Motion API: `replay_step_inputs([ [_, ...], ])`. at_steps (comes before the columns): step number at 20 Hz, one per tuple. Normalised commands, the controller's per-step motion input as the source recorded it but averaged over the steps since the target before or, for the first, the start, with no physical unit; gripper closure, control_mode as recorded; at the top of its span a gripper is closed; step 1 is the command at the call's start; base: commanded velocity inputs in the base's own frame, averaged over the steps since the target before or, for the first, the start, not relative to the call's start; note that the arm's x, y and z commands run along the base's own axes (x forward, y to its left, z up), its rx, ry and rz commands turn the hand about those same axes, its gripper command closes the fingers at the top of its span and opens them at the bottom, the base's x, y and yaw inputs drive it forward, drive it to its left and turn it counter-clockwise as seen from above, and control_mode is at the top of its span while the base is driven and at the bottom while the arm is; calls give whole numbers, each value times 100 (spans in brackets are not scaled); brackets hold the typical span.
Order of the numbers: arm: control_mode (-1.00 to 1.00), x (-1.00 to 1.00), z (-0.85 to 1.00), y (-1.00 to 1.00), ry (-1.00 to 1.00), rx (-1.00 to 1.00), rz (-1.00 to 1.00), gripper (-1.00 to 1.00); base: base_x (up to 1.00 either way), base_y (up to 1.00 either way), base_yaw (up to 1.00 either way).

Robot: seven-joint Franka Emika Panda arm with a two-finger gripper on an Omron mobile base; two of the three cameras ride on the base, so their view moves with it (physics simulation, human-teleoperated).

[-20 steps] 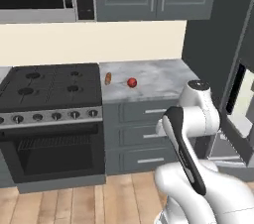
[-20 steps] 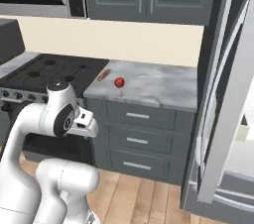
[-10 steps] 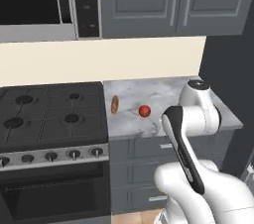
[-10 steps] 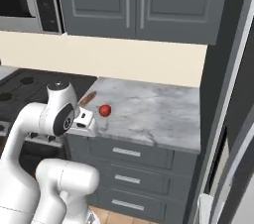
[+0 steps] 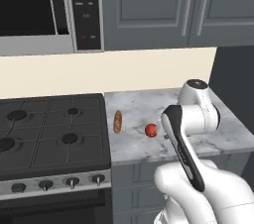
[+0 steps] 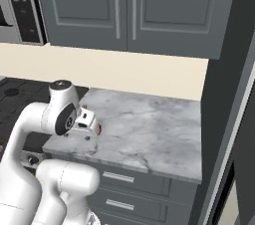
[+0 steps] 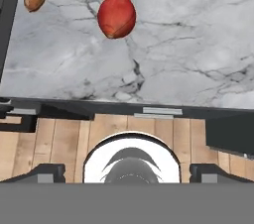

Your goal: Place the onion and avocado inside the fridge drawer. Close the drawer after placing the vegetables.

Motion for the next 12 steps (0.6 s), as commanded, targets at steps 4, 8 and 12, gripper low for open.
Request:
replay_step_inputs([
  [4,-100,83,-17,1,7,0,0,-100,0,0,0],
  [8,-100,99,-10,3,20,0,1,-100,0,0,0],
  [12,-100,85,-12,23,10,0,-1,-100,0,0,0],
])
